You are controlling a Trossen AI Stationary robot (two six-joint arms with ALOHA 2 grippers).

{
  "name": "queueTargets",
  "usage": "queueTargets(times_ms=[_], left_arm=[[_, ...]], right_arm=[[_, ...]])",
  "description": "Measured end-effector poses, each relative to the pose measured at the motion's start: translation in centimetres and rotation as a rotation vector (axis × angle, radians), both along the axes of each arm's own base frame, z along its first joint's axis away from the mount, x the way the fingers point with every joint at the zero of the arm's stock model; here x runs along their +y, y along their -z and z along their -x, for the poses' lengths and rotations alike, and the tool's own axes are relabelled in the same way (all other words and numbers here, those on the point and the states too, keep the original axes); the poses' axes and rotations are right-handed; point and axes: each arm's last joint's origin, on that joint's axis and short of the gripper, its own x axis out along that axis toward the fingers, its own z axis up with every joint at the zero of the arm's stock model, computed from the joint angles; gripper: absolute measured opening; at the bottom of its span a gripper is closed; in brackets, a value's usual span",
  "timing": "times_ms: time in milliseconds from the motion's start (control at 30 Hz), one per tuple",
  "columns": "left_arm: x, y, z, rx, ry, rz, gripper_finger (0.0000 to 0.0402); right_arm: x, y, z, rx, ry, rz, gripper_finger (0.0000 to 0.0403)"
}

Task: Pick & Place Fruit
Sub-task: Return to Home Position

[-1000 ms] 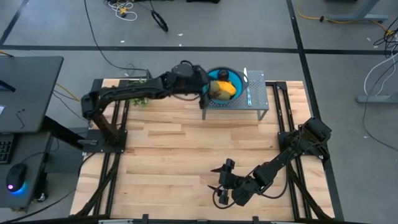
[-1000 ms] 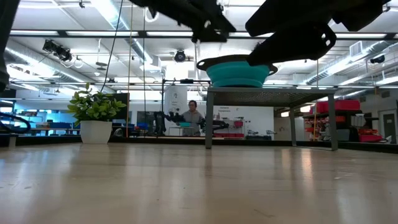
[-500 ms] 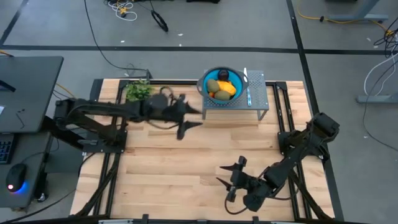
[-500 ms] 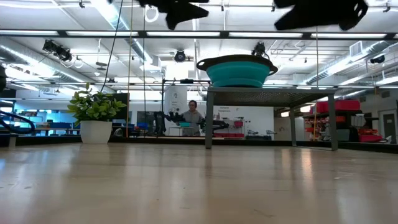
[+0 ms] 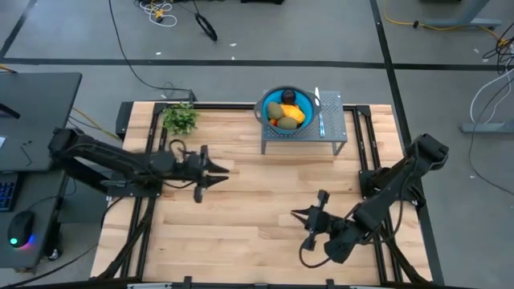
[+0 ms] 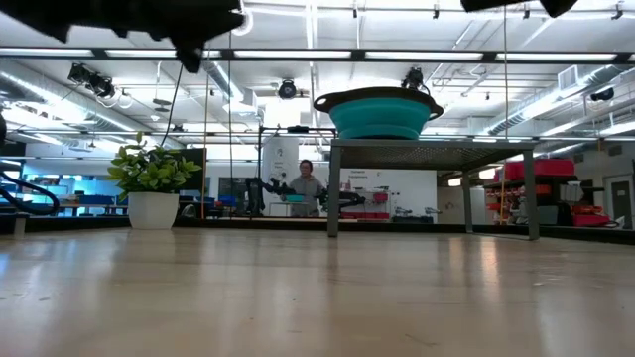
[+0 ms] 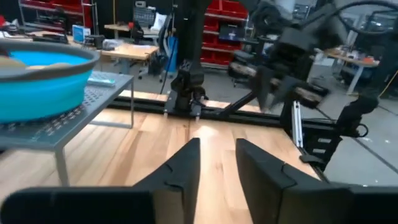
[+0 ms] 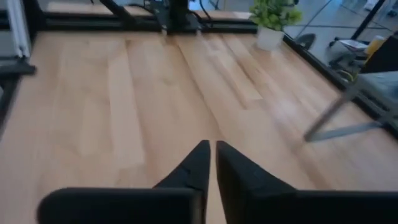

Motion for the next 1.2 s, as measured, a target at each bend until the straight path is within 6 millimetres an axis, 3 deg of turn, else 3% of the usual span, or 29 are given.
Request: queueTargets(times_ms=[133, 400, 667, 933, 1200], left_arm=[[-1.0, 0.7, 2.1, -0.029, 0.004, -0.004, 0.0079], [-3.3, 2.3, 4.1, -0.007, 0.007, -0.038, 0.0011], [-5.1, 1.8, 5.8, -0.037, -0.024, -0.069, 0.0013], [-5.2, 0.6, 7.5, -0.091, -0.008, -0.072, 0.0011], [-5.0, 1.4, 7.6, -0.055, -0.043, -0.070, 0.0010]], right_arm=[[-1.6, -1.3, 1.4, 0.041, 0.025, 0.016, 0.0022], [-4.0, -2.6, 3.9, 0.095, 0.104, 0.011, 0.0021], [-4.4, -2.8, 6.7, 0.090, 0.145, 0.006, 0.0021], [-5.1, 1.0, 10.3, 0.002, 0.128, -0.085, 0.0021], [-5.5, 5.7, 13.1, -0.175, 0.041, -0.122, 0.0021]])
